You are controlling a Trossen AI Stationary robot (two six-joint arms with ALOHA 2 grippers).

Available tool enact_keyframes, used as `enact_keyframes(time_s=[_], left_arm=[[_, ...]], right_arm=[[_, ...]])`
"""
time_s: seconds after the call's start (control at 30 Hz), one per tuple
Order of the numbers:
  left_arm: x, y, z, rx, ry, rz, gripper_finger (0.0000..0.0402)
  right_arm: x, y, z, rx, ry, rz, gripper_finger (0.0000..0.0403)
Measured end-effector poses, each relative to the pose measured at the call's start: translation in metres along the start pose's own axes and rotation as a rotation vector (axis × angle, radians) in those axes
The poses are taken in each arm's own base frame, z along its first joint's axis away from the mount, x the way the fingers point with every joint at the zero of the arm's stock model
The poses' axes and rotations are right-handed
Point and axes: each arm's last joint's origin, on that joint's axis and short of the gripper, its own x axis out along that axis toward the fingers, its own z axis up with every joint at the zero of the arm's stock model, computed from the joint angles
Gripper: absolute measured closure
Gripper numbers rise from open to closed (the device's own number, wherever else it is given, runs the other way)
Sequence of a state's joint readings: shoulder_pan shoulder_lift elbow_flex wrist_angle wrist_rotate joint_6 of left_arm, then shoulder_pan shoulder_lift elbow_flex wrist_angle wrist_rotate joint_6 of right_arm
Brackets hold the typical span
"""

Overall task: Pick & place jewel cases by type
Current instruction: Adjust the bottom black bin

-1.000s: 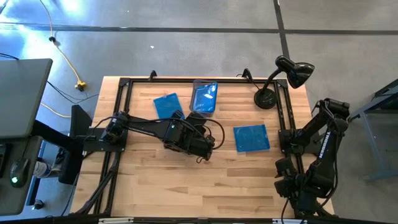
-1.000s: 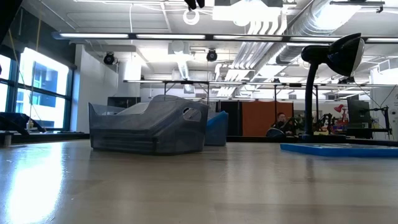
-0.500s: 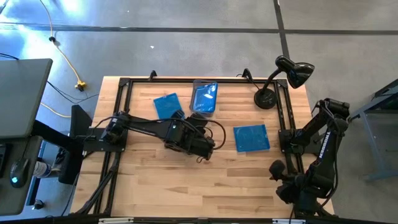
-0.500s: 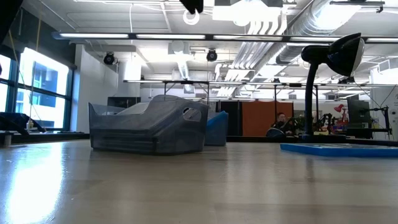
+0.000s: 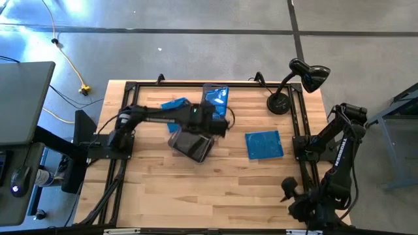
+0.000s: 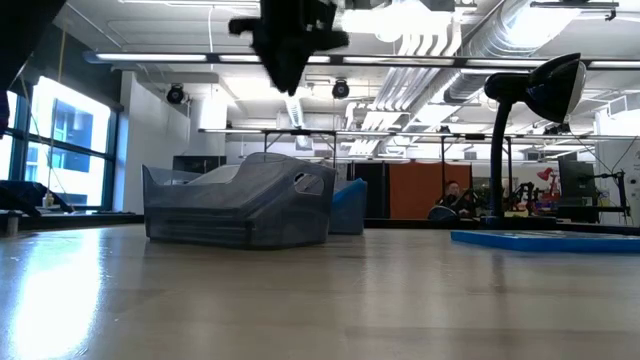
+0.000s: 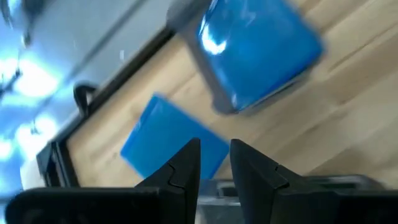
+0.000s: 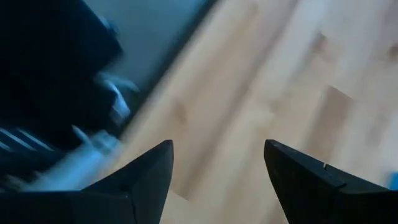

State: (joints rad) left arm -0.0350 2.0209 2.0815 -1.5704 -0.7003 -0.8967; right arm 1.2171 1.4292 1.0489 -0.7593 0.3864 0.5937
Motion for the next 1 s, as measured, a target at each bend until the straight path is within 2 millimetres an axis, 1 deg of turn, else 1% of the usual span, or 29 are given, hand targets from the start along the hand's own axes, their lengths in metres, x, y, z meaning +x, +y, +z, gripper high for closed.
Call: enact_keyframes(time_s=[0.13,0.2,0.3,0.4,0.47,0.57,0.67,0.8,1.0], left_arm=[[0.039,0.017,0.009,-0.048,0.132,0.056,0.0316],[0.057,0.029,0.014,-0.095,0.168,0.098,0.0316],[0.082,0.045,0.020,-0.158,0.212,0.156,0.0316],[0.105,0.048,0.019,-0.153,0.293,0.096,0.0316],[0.115,0.041,0.015,-0.115,0.324,0.023,0.0316],[0.119,0.024,0.008,-0.009,0.294,-0.069,0.0316],[0.120,0.008,0.001,0.066,0.259,-0.150,0.0316],[0.110,-0.006,-0.012,0.132,0.274,-0.182,0.0316],[0.094,-0.022,-0.046,0.275,0.359,-0.177,0.0316]], right_arm=[[-0.001,0.008,0.011,0.118,-0.097,0.103,0.0155],[-0.002,0.011,0.017,0.138,-0.152,0.129,0.0155],[-0.003,0.014,0.022,0.121,-0.212,0.148,0.0155],[-0.004,0.015,0.026,0.105,-0.245,0.164,0.0155],[-0.005,0.016,0.027,0.105,-0.262,0.174,0.0155],[-0.005,0.017,0.028,0.104,-0.270,0.185,0.0155],[-0.005,0.017,0.029,0.054,-0.279,0.176,0.0155],[-0.006,0.016,0.029,0.014,-0.300,0.147,0.0155],[-0.006,0.017,0.031,0.026,-0.314,0.157,0.0155]])
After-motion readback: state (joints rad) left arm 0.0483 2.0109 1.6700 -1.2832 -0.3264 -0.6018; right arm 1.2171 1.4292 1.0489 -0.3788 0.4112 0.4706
